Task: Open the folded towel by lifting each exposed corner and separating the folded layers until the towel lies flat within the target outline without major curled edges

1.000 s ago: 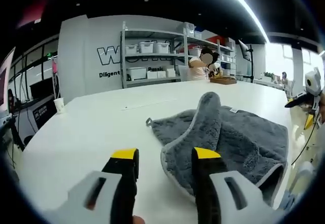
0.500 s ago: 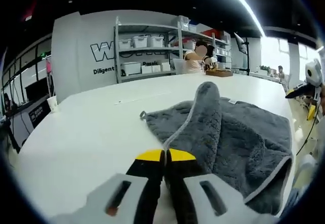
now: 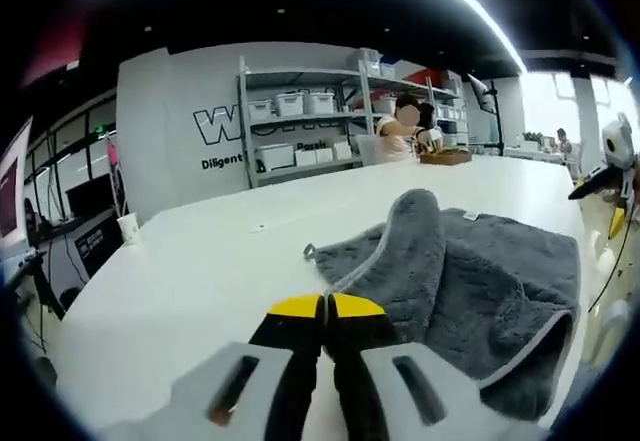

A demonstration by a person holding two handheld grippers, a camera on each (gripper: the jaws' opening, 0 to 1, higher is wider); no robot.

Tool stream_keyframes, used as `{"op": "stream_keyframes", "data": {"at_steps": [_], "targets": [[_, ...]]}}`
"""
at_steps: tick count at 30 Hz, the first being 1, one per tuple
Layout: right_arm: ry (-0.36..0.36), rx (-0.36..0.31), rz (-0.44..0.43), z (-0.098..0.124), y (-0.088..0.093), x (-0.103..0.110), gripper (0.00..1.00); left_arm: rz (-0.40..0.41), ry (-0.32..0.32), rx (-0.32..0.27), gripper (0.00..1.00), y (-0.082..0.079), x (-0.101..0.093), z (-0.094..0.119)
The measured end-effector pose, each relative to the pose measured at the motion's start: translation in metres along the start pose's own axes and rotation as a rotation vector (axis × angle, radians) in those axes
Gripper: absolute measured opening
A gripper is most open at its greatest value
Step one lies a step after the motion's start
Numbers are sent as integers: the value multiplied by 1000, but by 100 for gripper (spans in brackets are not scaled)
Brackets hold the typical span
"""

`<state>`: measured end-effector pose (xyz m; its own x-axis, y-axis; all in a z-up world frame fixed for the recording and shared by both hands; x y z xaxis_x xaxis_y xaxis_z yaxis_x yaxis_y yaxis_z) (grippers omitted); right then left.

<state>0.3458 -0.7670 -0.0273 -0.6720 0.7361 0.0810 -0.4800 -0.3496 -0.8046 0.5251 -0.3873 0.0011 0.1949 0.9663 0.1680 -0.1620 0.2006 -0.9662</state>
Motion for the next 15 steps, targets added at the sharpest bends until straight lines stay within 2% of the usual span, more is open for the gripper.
{"op": "stream_keyframes", "data": {"at_steps": [5,15], "targets": [[-2,5,-5,-2,2,0,95,-38,-57,-16,1,-6,16,9],[-8,10,-13,-7,2,1,95,-100,-158,-1,1,-1,49,25]]}}
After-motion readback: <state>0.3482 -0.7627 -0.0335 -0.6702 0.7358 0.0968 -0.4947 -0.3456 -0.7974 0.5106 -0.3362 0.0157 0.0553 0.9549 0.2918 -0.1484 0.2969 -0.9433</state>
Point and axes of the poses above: the point that each gripper's makers call its tool centre point, and the gripper's own axes: z roughly backward along the fingers, x roughly to its left, y roughly out of its underside, the point moved 1 cm from there along z, roughly backward along the fingers, and after that the axes turned 14 degrees about -y, right-handed, at the moved point
